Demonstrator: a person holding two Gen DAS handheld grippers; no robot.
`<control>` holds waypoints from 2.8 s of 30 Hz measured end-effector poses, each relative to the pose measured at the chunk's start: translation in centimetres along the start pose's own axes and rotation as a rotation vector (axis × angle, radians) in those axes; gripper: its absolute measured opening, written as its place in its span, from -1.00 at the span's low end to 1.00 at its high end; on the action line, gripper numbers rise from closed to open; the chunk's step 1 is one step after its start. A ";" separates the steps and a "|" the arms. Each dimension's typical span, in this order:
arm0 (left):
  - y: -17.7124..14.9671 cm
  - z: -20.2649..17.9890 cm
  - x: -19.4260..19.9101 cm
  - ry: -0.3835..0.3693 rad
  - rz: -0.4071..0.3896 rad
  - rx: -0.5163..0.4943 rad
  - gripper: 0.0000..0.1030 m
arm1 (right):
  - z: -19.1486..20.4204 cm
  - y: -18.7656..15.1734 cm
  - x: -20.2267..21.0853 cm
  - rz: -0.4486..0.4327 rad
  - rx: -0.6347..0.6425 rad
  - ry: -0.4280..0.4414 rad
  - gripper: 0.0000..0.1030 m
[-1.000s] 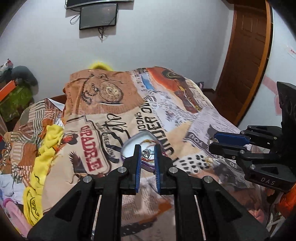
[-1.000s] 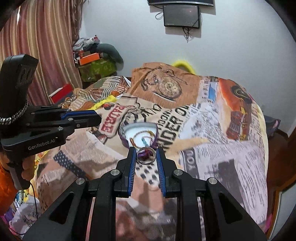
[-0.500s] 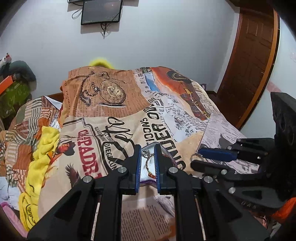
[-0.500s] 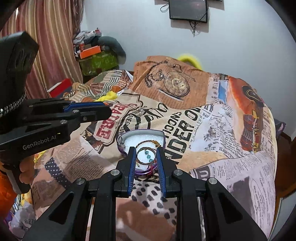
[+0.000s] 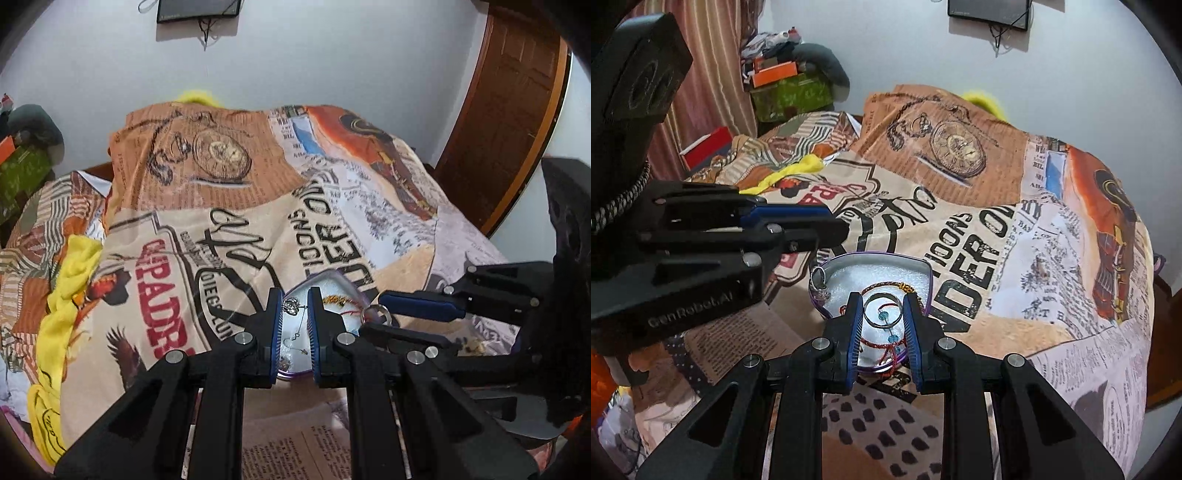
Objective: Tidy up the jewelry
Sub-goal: 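Open both tools to drop the ring and earring into the tin, then move both tools to the gold hoop earrings on the bed, then grasp a gold hoop earring with the right tool while the left grasps another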
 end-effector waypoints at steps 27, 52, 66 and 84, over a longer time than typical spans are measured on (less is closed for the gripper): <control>-1.2 1.5 0.5 0.010 0.018 0.031 -0.76 | 0.5 -0.8 -3.8 0.097 0.039 -0.030 -0.61; 0.8 -4.3 7.4 0.016 -0.085 -0.043 -0.39 | -3.7 -0.5 7.0 -0.063 -0.052 -0.105 -0.50; -1.9 -13.3 2.5 -0.085 0.041 -0.149 -0.32 | -10.6 -5.5 10.9 -0.068 -0.205 -0.142 -0.43; -6.7 -17.7 -2.3 -0.171 0.200 -0.216 -0.86 | -11.0 -10.2 9.8 -0.008 -0.245 -0.086 -0.42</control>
Point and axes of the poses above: each gripper's, at about its wrist camera, not at the fingertips, and x roughly against the way its jaws point, z to its left, y to its top, the point moved 10 cm from there along -x, roughly the way its jaws point, and after that the axes turned 2 degrees about -x, right-handed, at the moved point
